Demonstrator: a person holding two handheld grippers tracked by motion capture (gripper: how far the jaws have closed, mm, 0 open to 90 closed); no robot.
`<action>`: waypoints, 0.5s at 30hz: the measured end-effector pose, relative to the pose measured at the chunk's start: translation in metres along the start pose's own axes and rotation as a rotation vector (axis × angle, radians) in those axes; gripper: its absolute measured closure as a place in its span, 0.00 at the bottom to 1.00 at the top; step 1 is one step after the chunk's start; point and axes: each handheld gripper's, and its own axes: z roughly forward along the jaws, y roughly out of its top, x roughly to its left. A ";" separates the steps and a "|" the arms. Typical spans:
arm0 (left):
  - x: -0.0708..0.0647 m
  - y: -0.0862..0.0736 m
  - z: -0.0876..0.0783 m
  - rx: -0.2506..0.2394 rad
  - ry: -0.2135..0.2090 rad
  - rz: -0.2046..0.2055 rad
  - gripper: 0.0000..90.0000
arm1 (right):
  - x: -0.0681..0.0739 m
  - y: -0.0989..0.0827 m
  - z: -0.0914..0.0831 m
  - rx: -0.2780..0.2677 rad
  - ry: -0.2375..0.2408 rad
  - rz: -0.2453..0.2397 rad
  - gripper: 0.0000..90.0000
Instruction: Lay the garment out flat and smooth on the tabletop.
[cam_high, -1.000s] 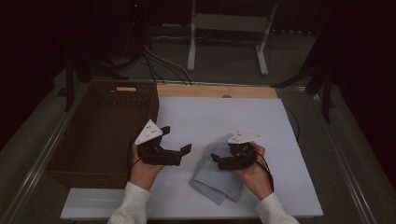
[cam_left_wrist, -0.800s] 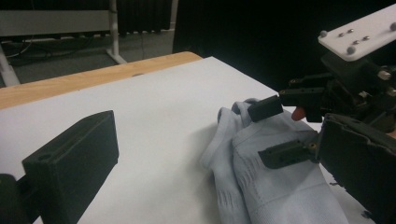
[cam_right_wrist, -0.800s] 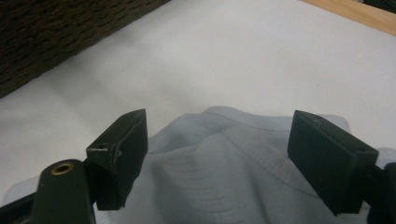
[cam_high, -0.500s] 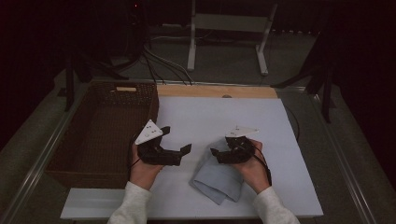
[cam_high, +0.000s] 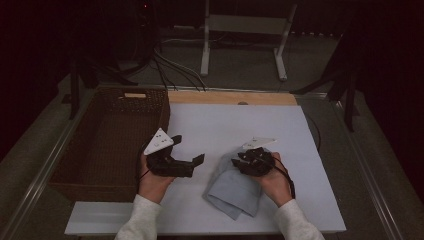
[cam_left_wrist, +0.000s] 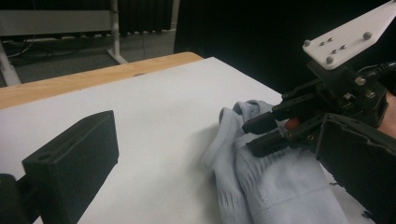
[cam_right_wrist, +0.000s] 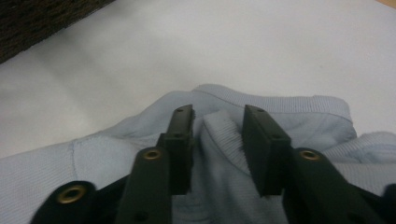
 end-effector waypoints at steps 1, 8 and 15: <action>0.000 0.000 0.000 0.000 -0.001 0.000 0.00 | 0.000 -0.001 -0.001 0.000 0.000 -0.002 0.76; 0.000 0.000 0.000 0.000 0.000 0.000 0.00 | 0.002 -0.002 -0.007 -0.002 0.001 -0.035 0.89; 0.000 0.000 -0.001 -0.002 0.001 -0.002 0.00 | 0.003 -0.006 -0.023 -0.046 0.000 -0.033 0.92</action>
